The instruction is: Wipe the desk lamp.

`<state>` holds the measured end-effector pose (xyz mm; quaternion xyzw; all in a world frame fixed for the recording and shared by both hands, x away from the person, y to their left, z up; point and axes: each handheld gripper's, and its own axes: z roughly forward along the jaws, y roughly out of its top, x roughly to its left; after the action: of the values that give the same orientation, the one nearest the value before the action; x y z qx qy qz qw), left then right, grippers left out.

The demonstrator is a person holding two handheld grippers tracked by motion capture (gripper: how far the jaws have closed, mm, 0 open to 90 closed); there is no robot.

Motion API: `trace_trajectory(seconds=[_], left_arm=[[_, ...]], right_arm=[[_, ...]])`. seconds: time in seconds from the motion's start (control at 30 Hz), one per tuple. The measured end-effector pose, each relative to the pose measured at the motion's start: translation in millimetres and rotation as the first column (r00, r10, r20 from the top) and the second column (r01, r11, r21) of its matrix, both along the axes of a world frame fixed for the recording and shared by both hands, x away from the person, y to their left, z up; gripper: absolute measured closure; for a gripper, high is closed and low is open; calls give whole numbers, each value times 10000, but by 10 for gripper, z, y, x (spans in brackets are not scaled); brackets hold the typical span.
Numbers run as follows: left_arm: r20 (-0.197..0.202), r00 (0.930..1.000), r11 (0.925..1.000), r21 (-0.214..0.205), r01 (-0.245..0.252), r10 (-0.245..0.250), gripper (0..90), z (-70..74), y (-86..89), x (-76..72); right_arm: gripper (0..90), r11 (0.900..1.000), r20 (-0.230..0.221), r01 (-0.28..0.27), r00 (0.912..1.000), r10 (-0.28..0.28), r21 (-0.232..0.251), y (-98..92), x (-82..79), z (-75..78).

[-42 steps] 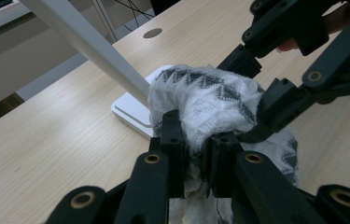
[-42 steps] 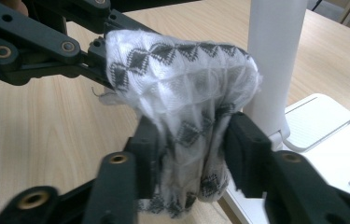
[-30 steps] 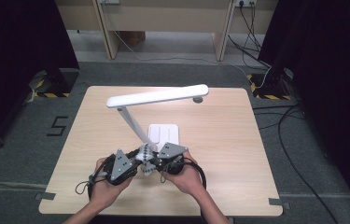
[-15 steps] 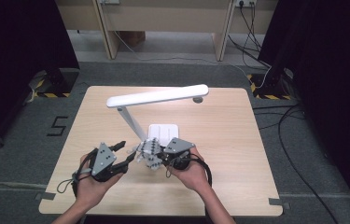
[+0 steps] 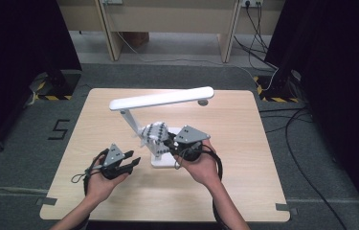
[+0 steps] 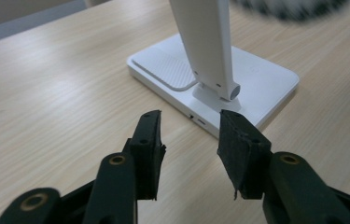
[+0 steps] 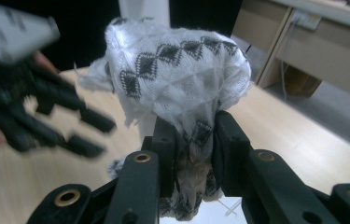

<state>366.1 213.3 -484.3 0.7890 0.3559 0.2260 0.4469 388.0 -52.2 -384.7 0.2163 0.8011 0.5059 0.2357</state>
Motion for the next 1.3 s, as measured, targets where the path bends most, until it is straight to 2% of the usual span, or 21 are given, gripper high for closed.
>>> trace_trajectory(seconds=[0.07, 0.13, 0.27, 0.37, 0.53, 0.9, 1.0, 1.13, 1.3], left_arm=[[24, 10000, 9998, -187, -75, 75, 625, -56, -65, 32], [239, 9993, 9995, -90, -295, 297, 666, -100, -113, 52], [-41, 9997, 9995, -168, -258, 257, 678, -180, -179, 84], [-125, 9997, 9998, -52, -206, 205, 678, -217, -204, 93], [-108, 9993, 9994, -43, -353, 352, 707, -240, -219, 121], [-48, 9999, 9999, 98, -137, 137, 725, -267, -335, 149], [-256, 9996, 9999, 13, -123, 123, 738, -305, -335, 159], [-278, 9993, 9997, -11, -253, 252, 757, -339, -321, 138], [-225, 9994, 9996, -112, -263, 260, 754, -309, -322, 141]], right_arm=[[736, 9998, 62, 99, 9999, -100, 184, 14, 18, 70], [735, 9996, 185, 94, 9998, -99, 261, 37, 39, 138], [733, 9994, 341, 43, 9994, -55, 356, 95, 70, 219], [728, 9992, 328, 64, 9994, -77, 399, 144, 74, 245], [725, 9986, 363, 113, 9993, -132, 512, 191, 99, 279], [716, 9986, 329, 164, 9993, -180, 508, 226, 114, 288], [715, 9987, 322, 146, 9994, -162, 485, 233, 119, 289], [714, 9983, 349, 236, 9991, -254, 530, 218, 125, 307], [713, 9984, 315, 253, 9991, -269, 501, 211, 126, 310]])
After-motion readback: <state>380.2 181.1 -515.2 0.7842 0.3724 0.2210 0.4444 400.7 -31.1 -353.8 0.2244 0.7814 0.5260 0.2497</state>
